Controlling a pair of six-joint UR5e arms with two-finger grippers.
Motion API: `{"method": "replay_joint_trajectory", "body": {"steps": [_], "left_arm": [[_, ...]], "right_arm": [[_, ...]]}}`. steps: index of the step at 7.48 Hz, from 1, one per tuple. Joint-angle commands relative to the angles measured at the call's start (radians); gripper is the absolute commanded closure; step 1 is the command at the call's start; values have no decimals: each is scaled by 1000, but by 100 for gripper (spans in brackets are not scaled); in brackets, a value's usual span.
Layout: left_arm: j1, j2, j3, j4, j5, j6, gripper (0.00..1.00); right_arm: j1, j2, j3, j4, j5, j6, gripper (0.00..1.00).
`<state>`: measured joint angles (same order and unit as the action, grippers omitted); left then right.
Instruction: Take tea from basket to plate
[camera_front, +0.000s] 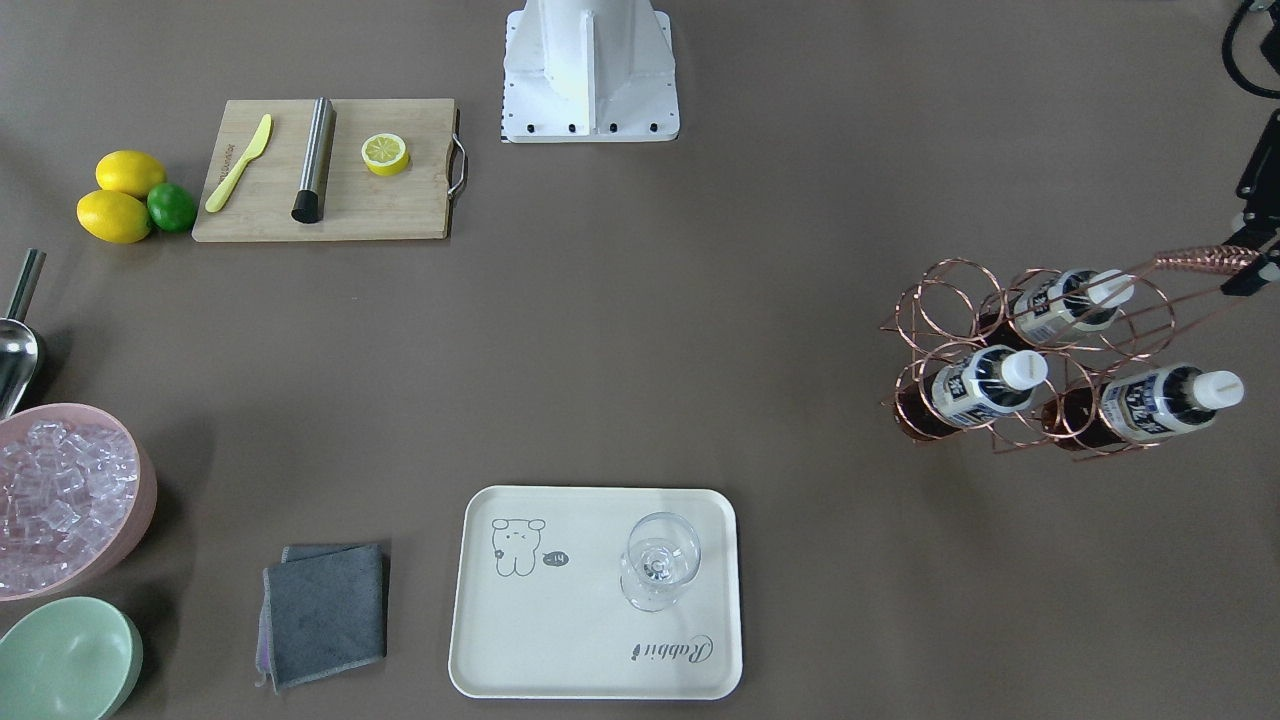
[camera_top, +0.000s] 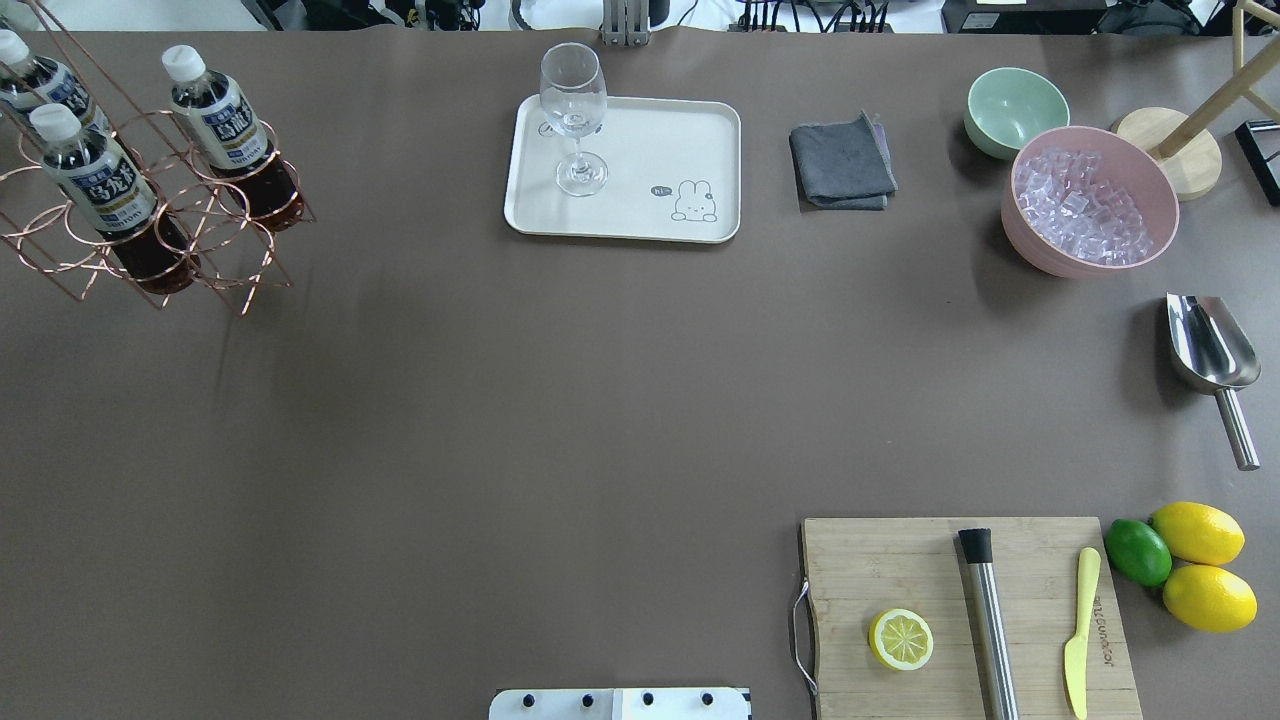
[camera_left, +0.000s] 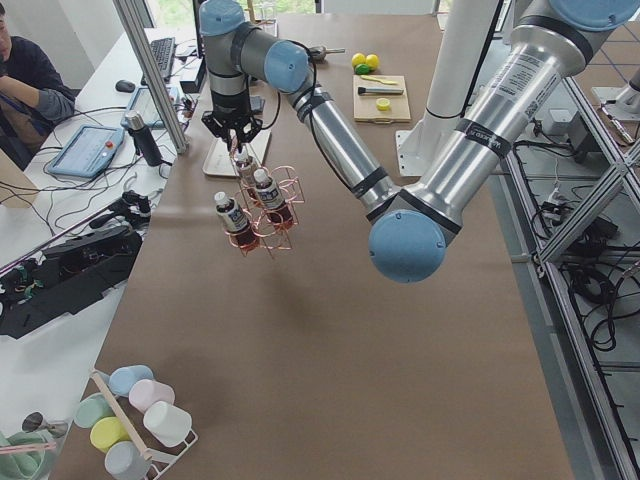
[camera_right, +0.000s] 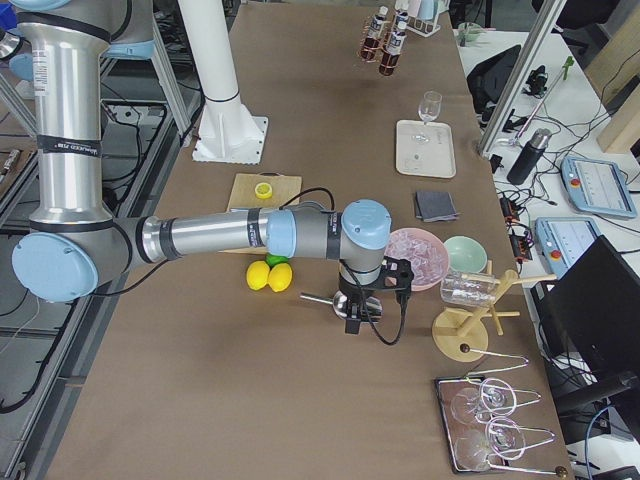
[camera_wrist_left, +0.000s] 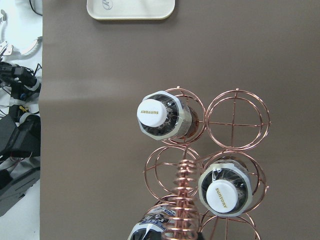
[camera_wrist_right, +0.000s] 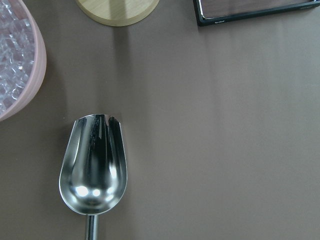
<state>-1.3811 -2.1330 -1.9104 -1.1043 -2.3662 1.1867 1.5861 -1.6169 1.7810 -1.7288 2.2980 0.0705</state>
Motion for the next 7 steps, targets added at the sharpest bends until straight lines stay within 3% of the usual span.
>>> {"method": "replay_joint_trajectory", "body": {"steps": [1, 4, 7], "left_arm": [[120, -42, -91, 1, 7, -94, 100], [293, -166, -117, 0, 34, -334, 100], [524, -280, -130, -5, 177, -569, 100]], "right_arm": [[0, -3, 0, 0, -2, 3, 0], [-6, 2, 3, 0, 3, 2, 0], [-91, 5, -24, 114, -2, 2, 0]]}}
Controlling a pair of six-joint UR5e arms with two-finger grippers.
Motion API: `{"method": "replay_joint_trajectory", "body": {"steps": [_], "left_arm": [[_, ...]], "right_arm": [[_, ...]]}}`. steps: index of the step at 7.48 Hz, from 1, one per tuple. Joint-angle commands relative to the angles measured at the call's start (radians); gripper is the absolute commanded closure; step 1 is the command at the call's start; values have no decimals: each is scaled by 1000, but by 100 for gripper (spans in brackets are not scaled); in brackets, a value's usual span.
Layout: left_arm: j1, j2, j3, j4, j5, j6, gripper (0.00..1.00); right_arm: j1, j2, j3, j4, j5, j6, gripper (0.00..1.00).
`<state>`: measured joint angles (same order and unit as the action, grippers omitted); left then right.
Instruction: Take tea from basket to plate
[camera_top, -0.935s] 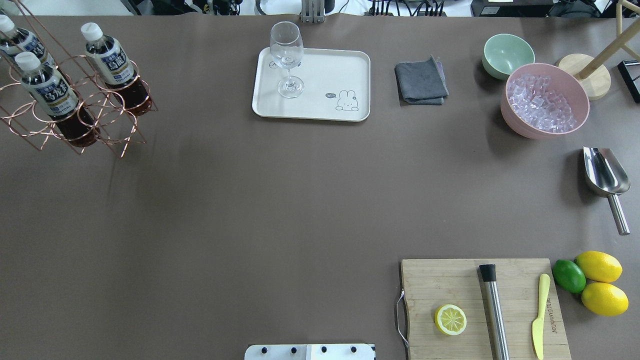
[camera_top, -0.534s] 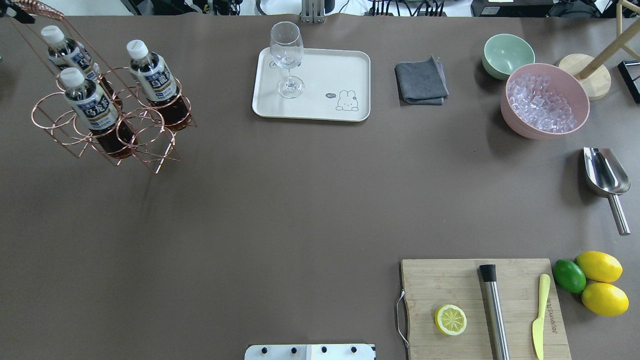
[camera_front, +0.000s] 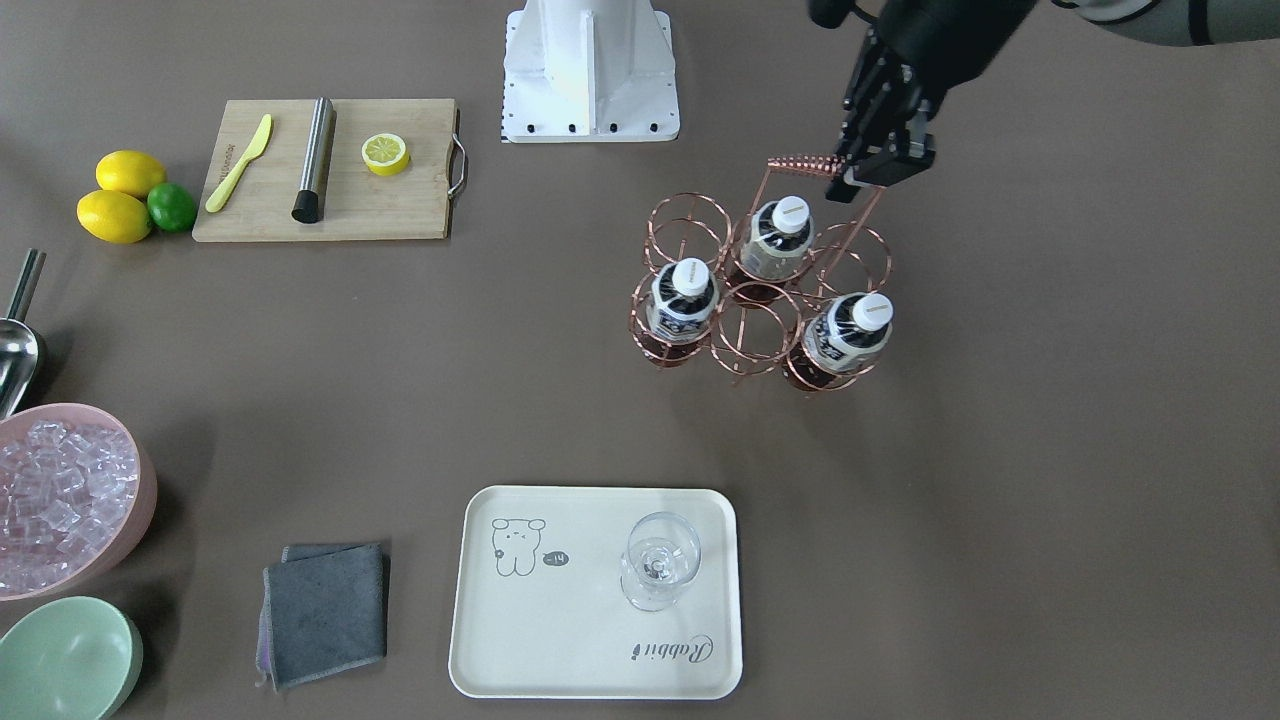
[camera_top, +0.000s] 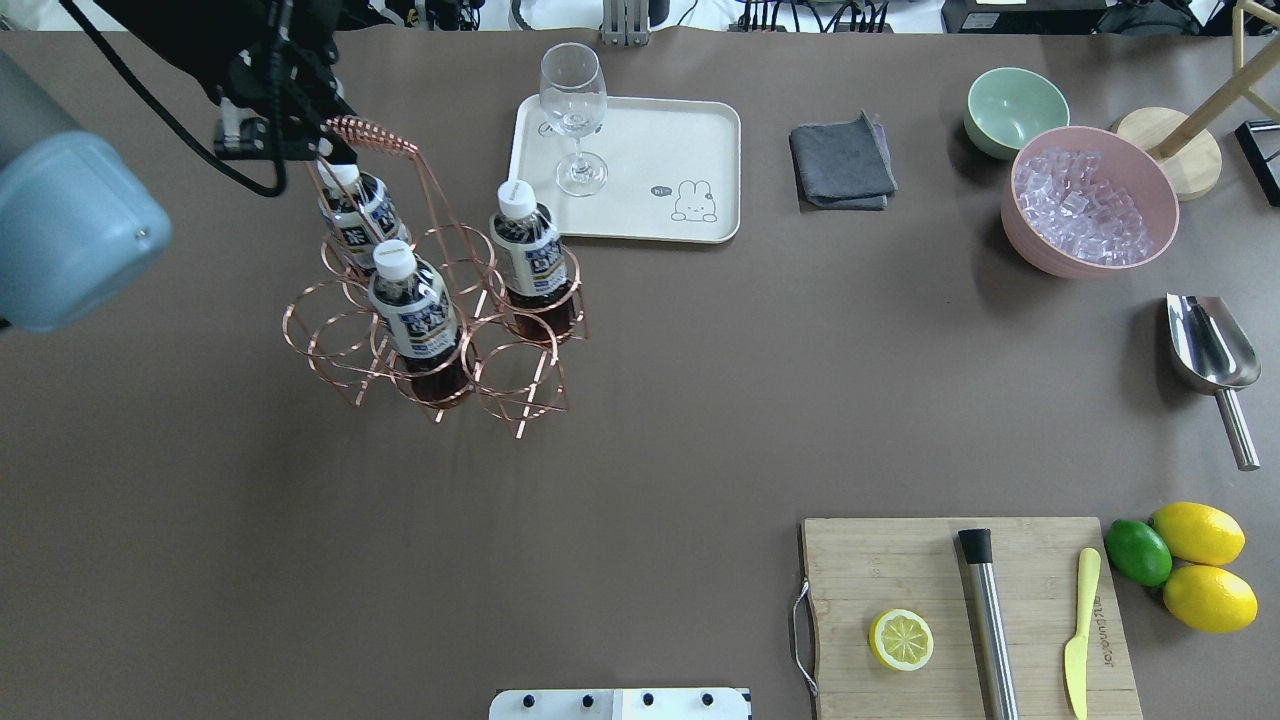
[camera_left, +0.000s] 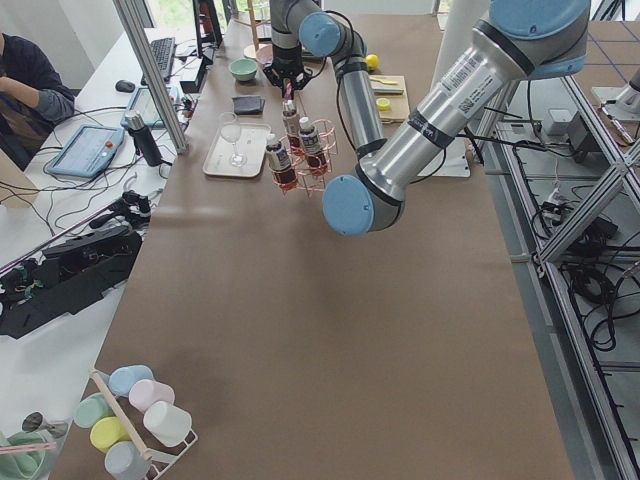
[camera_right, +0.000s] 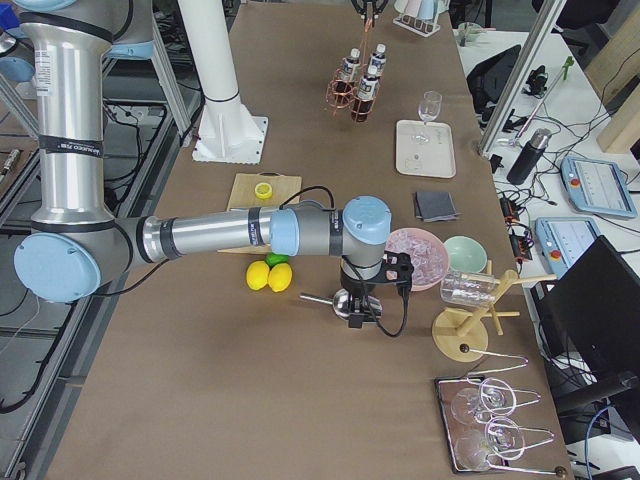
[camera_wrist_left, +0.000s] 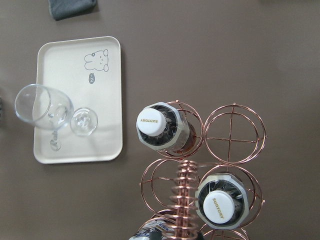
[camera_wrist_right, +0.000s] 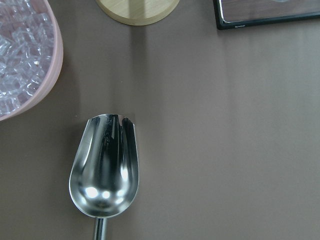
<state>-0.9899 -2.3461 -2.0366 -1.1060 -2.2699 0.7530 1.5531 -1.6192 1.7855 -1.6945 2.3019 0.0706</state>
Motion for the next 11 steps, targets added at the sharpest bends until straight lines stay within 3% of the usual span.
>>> {"method": "replay_joint_trajectory", "body": {"steps": [1, 3, 4, 6, 8, 10, 11], "left_arm": [[195, -105, -2, -5, 101, -223, 100], [302, -157, 13, -6, 166, -331, 100], [330, -163, 16, -8, 190, -355, 100], [346, -168, 16, -17, 191, -420, 100], [355, -171, 10, -18, 191, -510, 100], [358, -168, 16, -26, 191, -518, 100], [358, -162, 24, -35, 191, -520, 100]], "right_arm": [[-71, 5, -41, 138, -1, 1, 0], [-96, 19, -38, 258, 34, 26, 0], [-137, 50, -17, 269, 81, 155, 0], [-253, 144, 41, 346, 83, 328, 0], [-362, 273, 78, 349, 45, 412, 0], [-451, 378, 129, 383, -17, 614, 0], [-535, 386, 181, 409, -121, 692, 0]]}}
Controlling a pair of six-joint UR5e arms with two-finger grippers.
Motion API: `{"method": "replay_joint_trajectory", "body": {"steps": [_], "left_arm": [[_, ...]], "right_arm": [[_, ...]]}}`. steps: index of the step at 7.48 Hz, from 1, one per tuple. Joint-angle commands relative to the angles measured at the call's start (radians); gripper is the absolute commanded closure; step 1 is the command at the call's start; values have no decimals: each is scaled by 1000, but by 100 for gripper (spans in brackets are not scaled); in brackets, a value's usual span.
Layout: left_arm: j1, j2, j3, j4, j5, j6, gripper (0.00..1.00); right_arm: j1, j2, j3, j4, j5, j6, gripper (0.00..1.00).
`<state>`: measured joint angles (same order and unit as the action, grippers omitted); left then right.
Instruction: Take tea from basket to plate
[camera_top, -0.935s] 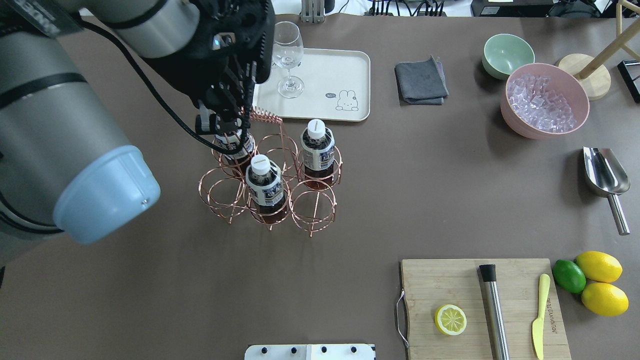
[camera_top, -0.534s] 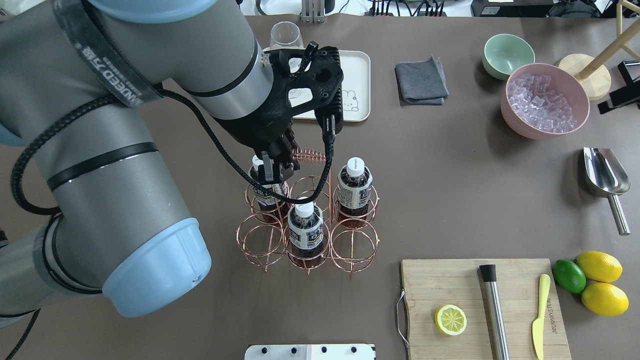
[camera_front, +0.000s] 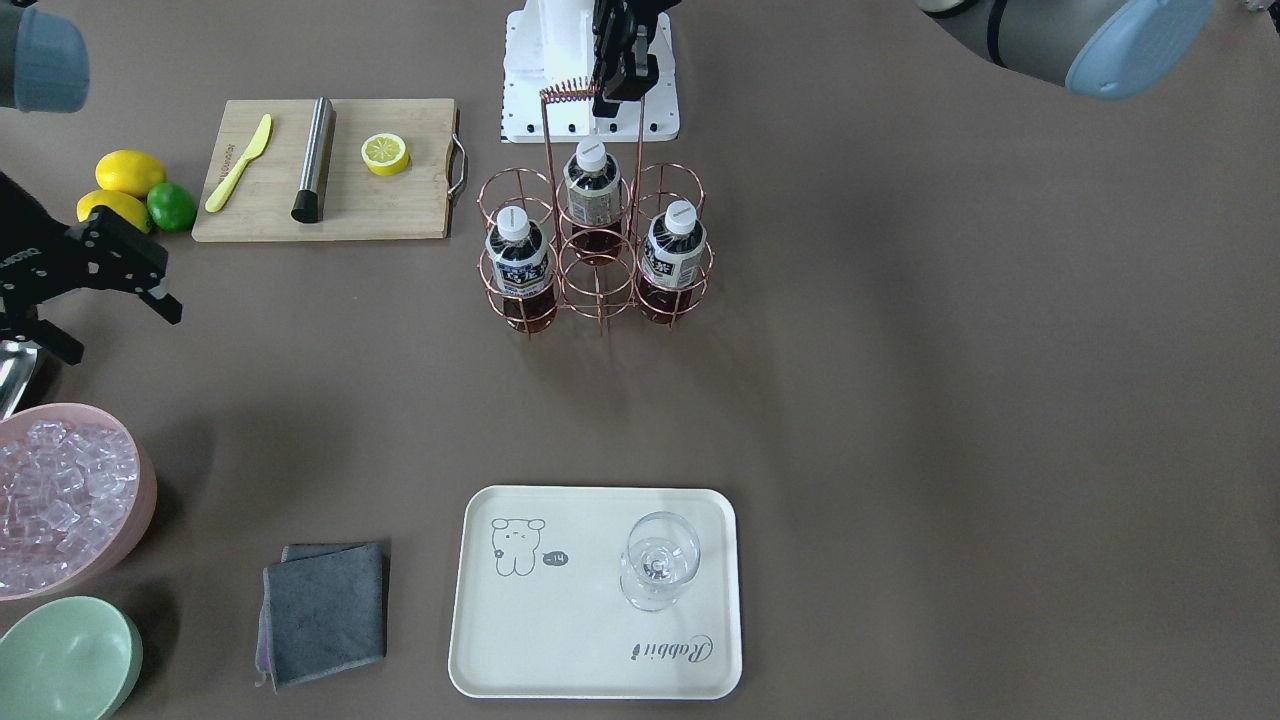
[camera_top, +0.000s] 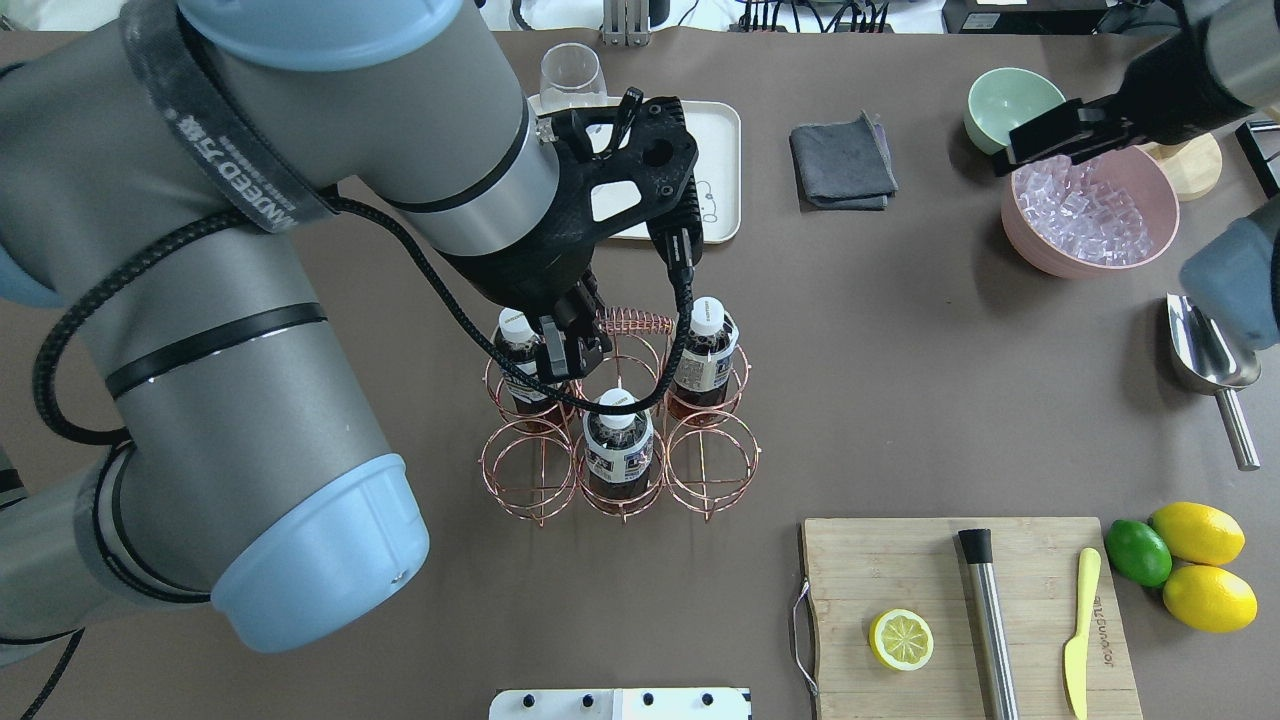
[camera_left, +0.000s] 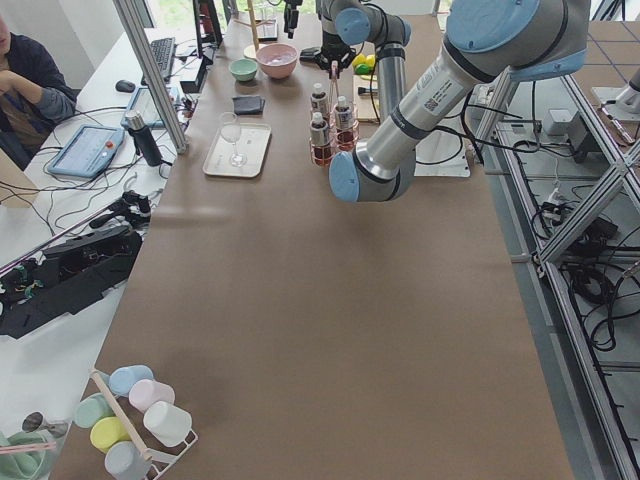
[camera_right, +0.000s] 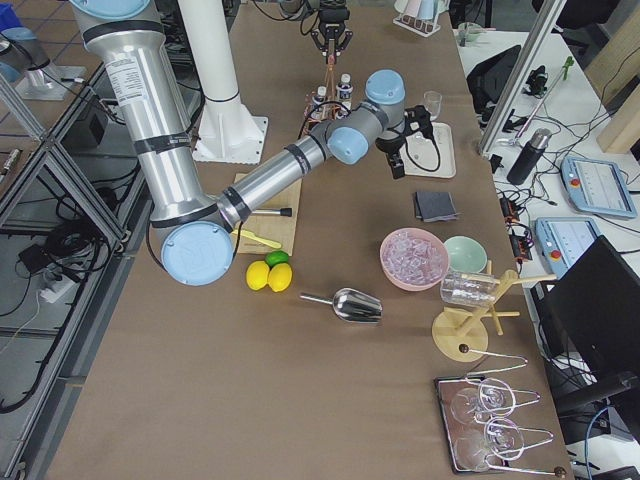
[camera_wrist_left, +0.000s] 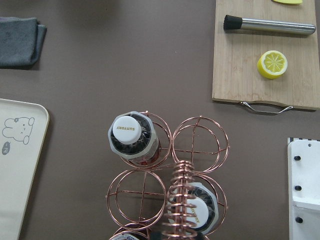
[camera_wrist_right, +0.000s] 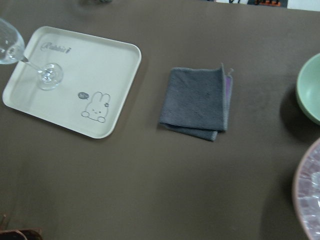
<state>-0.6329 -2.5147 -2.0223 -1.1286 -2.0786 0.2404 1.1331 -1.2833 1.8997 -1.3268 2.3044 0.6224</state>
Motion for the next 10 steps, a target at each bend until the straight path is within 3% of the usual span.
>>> {"method": "replay_joint_trajectory", "body": {"steps": [1, 2, 4, 5, 7, 9, 10], "left_arm": [[5, 8, 19, -23, 3, -7, 100], [19, 11, 20, -29, 21, -9, 100], [30, 13, 22, -30, 26, -9, 100], [32, 19, 20, -33, 26, -9, 100], [32, 23, 22, -42, 26, -9, 100], [32, 34, 20, -51, 26, -9, 100], [30, 34, 20, -51, 26, -9, 100]], "right_arm": [[-195, 61, 137, 47, -231, 274, 0], [-258, 52, 197, 46, -319, 336, 0], [-337, 30, 275, 44, -411, 414, 0], [-416, -11, 310, 44, -518, 421, 0], [-594, -22, 318, 41, -768, 447, 1], [-703, -28, 318, 38, -932, 445, 2], [-740, -30, 318, 38, -1003, 445, 9]]}}
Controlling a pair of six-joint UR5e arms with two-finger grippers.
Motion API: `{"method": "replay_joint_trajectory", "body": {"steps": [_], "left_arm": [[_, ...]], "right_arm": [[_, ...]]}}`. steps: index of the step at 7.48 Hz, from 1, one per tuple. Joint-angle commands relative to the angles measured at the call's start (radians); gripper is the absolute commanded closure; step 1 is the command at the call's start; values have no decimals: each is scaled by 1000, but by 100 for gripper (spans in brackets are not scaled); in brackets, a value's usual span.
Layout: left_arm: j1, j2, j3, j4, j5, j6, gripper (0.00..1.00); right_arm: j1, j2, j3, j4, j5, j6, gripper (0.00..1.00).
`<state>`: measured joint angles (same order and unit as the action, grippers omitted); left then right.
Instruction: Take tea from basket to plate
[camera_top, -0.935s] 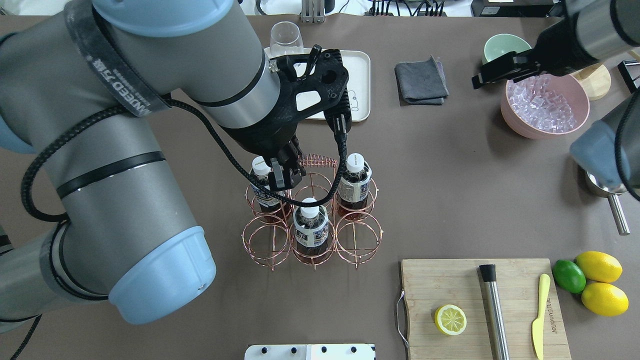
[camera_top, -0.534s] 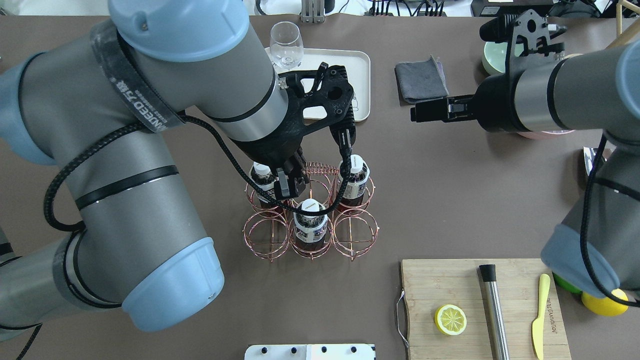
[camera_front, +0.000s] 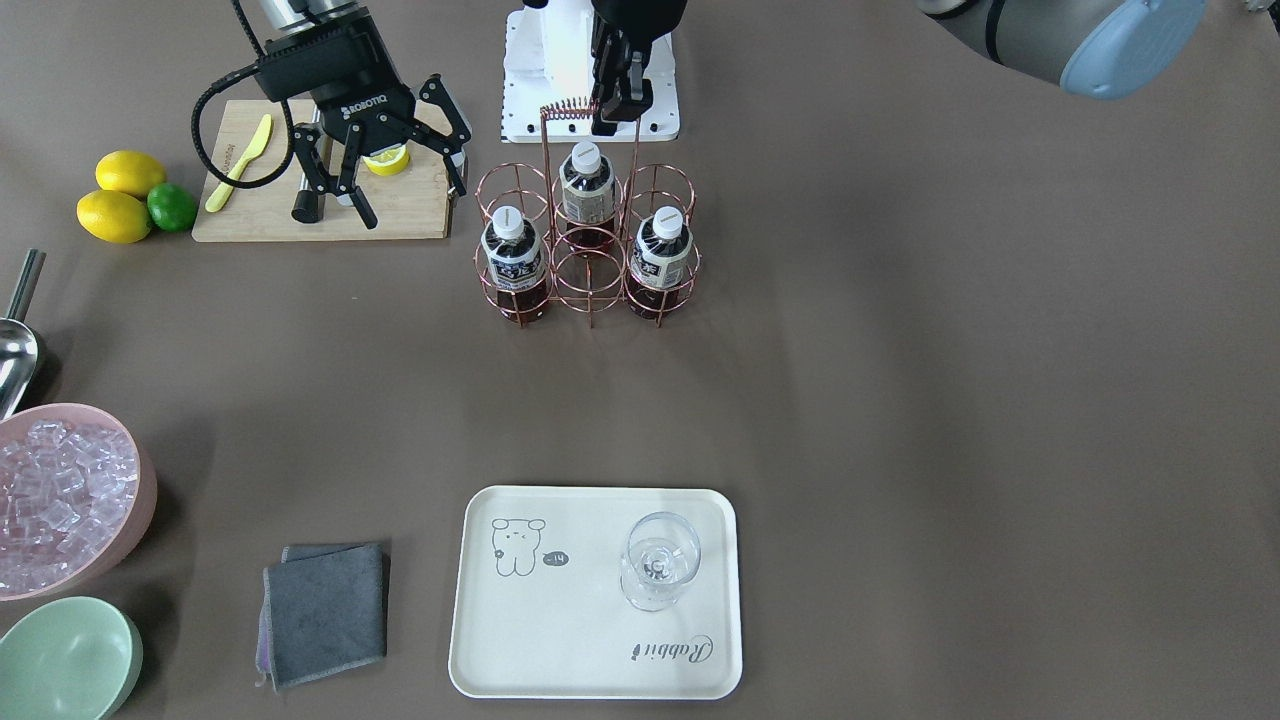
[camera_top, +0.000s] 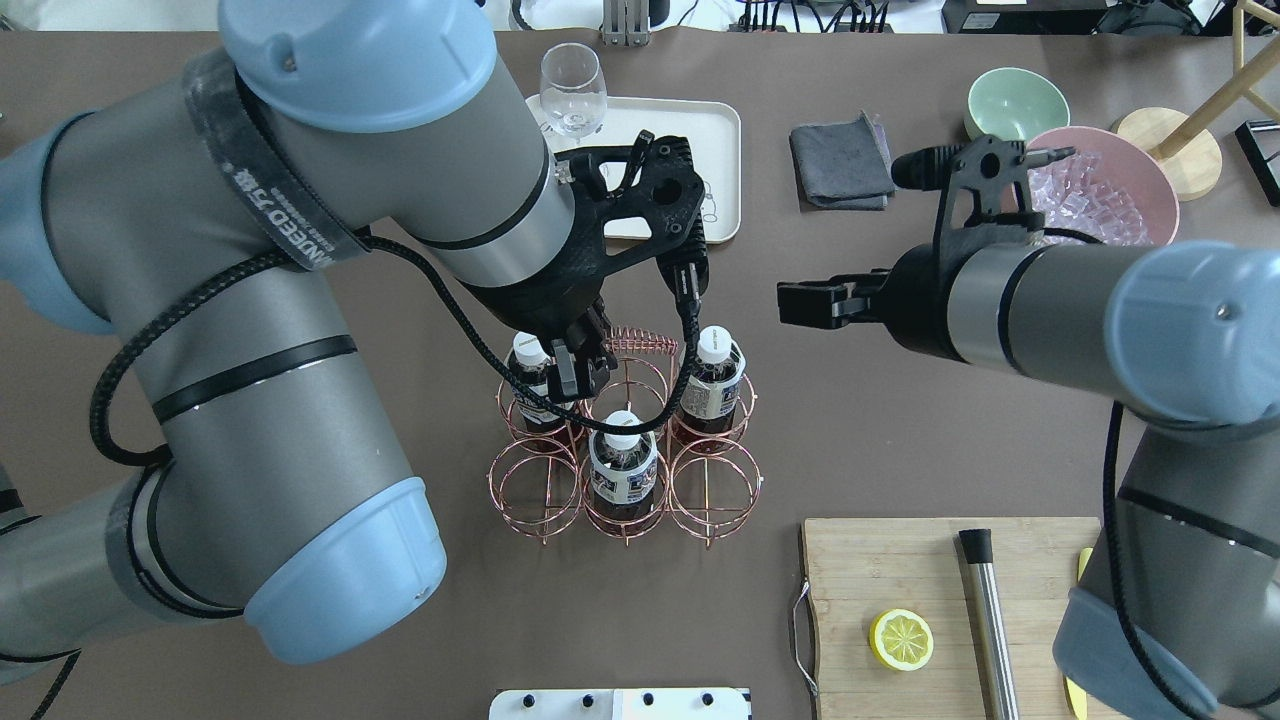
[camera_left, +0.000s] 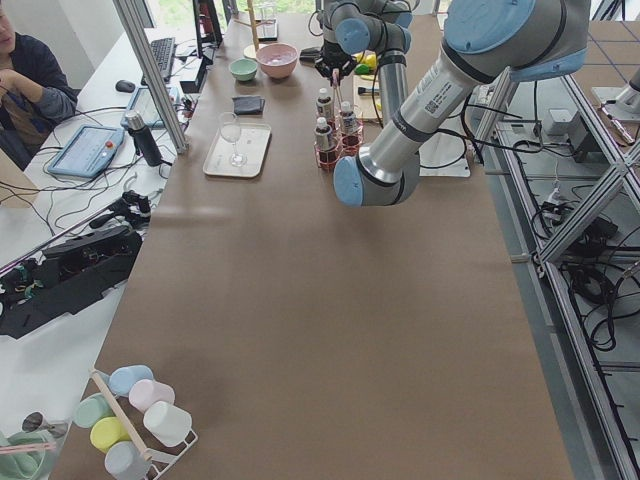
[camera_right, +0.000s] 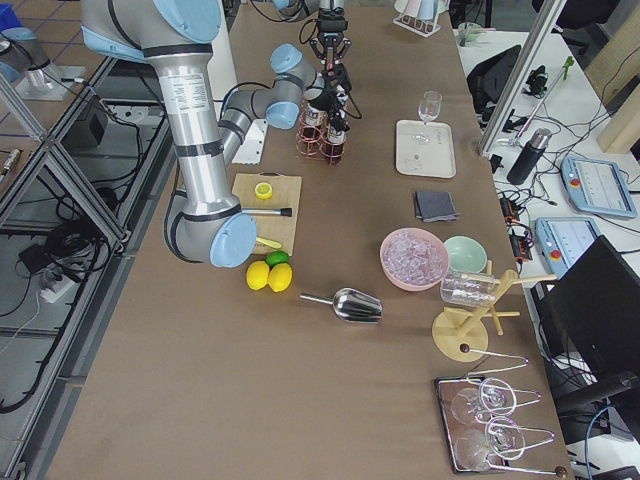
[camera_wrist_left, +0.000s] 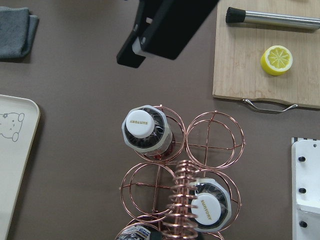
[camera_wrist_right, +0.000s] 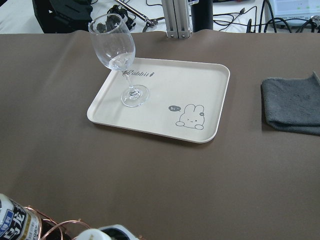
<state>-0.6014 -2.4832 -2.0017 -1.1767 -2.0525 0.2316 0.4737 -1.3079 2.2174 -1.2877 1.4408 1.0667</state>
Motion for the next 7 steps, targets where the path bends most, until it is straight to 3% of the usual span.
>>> {"method": "replay_joint_trajectory", "body": {"steps": [1, 3, 5, 7], "left_arm": [[-1, 3, 0, -3, 0, 0, 100], [-1, 4, 1, -4, 0, 2, 100], [-1, 4, 0, -3, 0, 2, 100], [-1, 4, 0, -3, 0, 2, 100]], "right_arm": [[-99, -4, 1, -1, -164, -1, 16], [-134, 7, -1, -1, -213, -5, 19], [-214, 7, -4, -2, -366, -14, 17], [-216, 7, 4, 2, -373, -60, 16]]}}
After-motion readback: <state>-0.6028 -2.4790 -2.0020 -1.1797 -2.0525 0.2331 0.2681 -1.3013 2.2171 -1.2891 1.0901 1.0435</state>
